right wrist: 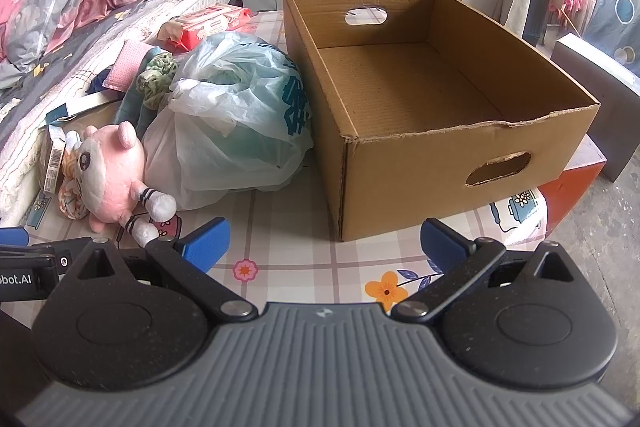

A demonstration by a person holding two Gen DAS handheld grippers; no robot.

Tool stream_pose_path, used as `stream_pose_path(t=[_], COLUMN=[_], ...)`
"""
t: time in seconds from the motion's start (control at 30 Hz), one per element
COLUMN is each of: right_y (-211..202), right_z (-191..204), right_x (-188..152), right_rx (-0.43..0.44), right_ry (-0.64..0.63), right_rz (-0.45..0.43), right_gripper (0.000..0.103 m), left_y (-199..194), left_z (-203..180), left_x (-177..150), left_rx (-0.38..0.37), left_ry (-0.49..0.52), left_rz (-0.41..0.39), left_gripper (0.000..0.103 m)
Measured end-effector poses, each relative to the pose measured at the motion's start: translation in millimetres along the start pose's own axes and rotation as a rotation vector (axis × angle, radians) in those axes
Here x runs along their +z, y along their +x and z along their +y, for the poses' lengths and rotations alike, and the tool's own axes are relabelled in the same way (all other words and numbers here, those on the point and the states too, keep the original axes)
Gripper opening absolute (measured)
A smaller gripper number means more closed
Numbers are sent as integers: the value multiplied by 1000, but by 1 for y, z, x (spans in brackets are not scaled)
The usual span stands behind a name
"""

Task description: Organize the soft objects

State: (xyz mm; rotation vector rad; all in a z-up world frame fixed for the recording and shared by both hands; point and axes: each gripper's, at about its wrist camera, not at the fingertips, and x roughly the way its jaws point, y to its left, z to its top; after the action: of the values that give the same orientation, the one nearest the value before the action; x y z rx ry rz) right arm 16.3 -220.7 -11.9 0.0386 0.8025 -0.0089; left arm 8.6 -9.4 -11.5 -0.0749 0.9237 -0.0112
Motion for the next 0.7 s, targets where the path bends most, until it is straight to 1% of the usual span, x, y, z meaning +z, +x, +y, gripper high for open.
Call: stream_pose_path(t=[0.7], right_y=[1], right_z=[3], right_x=[3], right_rx=[2], right_ry=[-13], right_rz=[-3], right_gripper=[102], left_y=[-1], left_z=[1], left_x=[1], left_rx=[-1], left_ry=[-1], left_rz=[0], left_gripper=[102])
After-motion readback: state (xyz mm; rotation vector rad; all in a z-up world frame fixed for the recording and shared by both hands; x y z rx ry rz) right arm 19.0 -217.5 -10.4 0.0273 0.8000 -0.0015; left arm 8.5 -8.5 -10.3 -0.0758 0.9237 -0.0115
